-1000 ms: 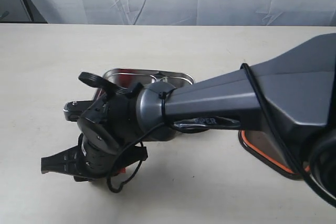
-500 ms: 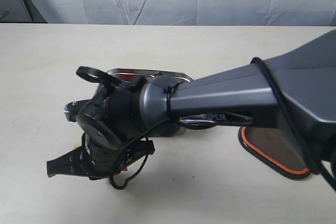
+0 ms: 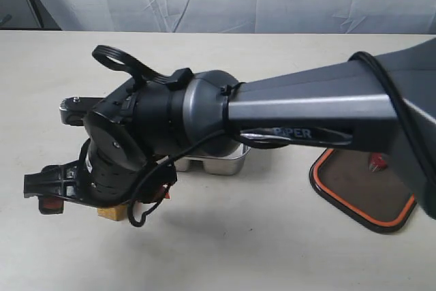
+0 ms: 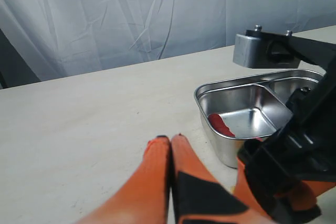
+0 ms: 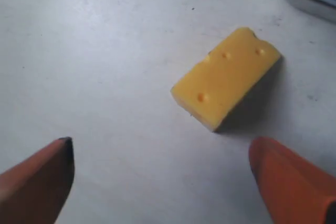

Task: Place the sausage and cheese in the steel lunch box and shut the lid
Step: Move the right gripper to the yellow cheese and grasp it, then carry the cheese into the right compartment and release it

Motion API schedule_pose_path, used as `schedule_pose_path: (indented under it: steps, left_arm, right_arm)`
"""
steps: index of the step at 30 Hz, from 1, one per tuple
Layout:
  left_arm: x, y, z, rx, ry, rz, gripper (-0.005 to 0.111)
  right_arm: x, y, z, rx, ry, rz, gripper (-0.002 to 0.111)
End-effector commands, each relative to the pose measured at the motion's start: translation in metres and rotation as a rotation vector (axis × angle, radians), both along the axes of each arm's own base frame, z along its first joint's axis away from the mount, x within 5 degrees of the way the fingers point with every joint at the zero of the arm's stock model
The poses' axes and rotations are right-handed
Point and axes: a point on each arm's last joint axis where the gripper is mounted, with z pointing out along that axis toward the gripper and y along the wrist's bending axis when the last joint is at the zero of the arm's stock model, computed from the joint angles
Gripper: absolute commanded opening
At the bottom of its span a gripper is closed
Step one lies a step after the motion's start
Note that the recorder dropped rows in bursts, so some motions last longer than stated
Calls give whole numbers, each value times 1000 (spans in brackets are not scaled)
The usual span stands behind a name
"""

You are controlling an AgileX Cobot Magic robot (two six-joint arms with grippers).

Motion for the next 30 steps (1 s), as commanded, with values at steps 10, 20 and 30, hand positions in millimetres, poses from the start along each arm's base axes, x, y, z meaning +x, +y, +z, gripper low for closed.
schedule_pose_path:
  steps: [10, 20, 30]
  left_arm:
    - [0, 0, -1, 0, -3, -4, 0]
    - [0, 0, -1, 2, -4, -5, 0]
    - [0, 0, -1, 2, -4, -5, 0]
  right_arm:
    - [32, 1, -20, -103, 72, -116, 79]
    - [38, -2, -50, -166, 108, -159, 37]
    - [29, -12, -46, -333, 69, 73, -1]
